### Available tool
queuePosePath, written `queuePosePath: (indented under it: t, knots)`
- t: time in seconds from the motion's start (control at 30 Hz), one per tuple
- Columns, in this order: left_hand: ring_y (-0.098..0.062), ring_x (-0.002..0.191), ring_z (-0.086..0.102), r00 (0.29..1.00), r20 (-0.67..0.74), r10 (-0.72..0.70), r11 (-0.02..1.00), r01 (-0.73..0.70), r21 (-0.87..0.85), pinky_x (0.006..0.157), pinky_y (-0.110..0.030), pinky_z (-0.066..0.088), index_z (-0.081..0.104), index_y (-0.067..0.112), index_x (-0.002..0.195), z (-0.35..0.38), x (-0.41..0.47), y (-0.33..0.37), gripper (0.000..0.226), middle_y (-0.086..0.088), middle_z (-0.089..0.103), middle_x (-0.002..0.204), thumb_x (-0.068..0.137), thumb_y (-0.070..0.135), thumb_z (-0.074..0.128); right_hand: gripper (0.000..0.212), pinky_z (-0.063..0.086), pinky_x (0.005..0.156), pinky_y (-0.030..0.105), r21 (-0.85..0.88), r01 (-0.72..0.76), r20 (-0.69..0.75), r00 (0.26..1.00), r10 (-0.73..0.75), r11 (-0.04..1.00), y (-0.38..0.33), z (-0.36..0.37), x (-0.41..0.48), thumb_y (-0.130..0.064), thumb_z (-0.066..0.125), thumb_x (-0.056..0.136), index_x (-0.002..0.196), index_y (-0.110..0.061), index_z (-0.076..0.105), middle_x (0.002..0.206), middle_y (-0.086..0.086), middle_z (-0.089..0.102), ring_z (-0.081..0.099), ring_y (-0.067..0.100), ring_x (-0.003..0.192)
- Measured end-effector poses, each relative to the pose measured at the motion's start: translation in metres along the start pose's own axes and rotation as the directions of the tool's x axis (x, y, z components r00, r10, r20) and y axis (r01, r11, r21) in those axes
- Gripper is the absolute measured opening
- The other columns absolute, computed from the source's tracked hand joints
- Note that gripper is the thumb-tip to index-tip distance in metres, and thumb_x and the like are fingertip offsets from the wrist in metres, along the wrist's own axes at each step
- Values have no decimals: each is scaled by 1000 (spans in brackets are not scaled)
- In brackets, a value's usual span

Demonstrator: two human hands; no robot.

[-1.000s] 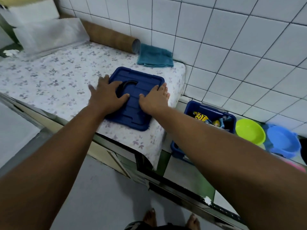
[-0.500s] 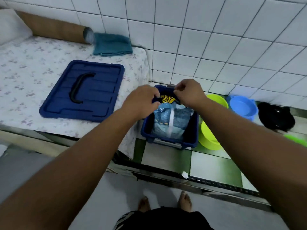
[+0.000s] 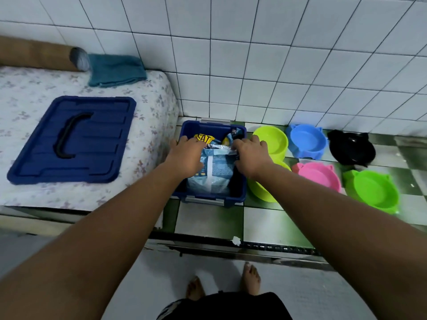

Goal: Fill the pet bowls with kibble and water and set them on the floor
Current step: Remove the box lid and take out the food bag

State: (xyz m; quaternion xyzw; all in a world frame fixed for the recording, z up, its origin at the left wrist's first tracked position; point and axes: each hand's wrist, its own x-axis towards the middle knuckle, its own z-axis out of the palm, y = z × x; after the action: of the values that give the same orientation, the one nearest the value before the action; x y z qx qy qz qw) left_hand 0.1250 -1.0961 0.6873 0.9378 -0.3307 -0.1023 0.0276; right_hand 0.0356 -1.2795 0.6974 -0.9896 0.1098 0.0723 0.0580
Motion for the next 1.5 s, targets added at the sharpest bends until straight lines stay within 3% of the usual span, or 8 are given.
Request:
queuePosePath:
  t: [0.17,0.3,0.4,0.6,0.87,1.2,1.33,1.5]
  knots:
    - [-30,122,45,999,-13,-47,998,46,-42,103,-48,34,59,21,132,4,-2,-5,42,-6,58,126,92,28,69,60,30,101,47,-45,37,2,999,-37,998,1,2,-1,-33,63,85,141,-25,44,137,7,50,36,34,128]
    - [-29,118,44,999,-43,-7,998,4,-63,101,-48,34,70,27,110,5,-10,-6,20,-3,55,115,90,27,72,50,30,100,46,46,24,-25,999,-22,999,3,7,1,-42,69,79,125,-29,52,128,7,48,36,33,124]
    - [-28,122,42,997,-79,4,989,-16,-150,107,-49,34,71,25,109,9,-20,-11,23,0,53,123,87,26,77,48,29,102,45,100,11,-29,1000,-9,995,7,11,2,-44,75,73,116,-33,56,127,5,44,35,31,123]
    - [-23,96,60,989,-131,63,976,-89,-201,88,-38,46,71,20,100,-3,-29,-11,13,5,60,101,87,22,76,76,30,103,45,108,-9,-46,999,14,994,8,13,3,-49,75,73,140,-31,44,137,4,41,34,32,126]
    - [-16,87,58,978,-182,103,941,-155,-302,82,-40,52,74,15,97,-4,-37,-17,12,2,64,95,86,19,78,83,32,102,47,-142,-62,71,995,73,988,-14,10,14,-71,55,77,136,-14,48,135,11,49,37,35,126]
    - [-4,94,60,994,-35,107,841,-110,-530,80,-28,48,76,26,104,-16,-35,-35,37,11,62,106,74,46,88,34,32,99,43,110,-142,45,989,137,984,-17,4,10,-24,57,86,120,-19,60,117,11,61,41,33,124]
    - [-5,108,56,985,73,155,856,-97,-507,91,-24,45,75,21,115,-21,-33,-47,52,11,57,120,68,34,94,25,28,93,43,363,-136,-13,989,151,922,-15,14,-1,-12,50,81,98,-31,46,107,13,60,41,36,117]
    - [-14,99,61,978,-61,198,865,-203,-458,88,-32,52,74,30,86,-26,-33,-52,28,5,62,106,79,5,83,28,35,90,41,607,8,-138,986,95,795,-18,14,-20,1,44,80,91,-24,40,71,-9,52,49,26,80]
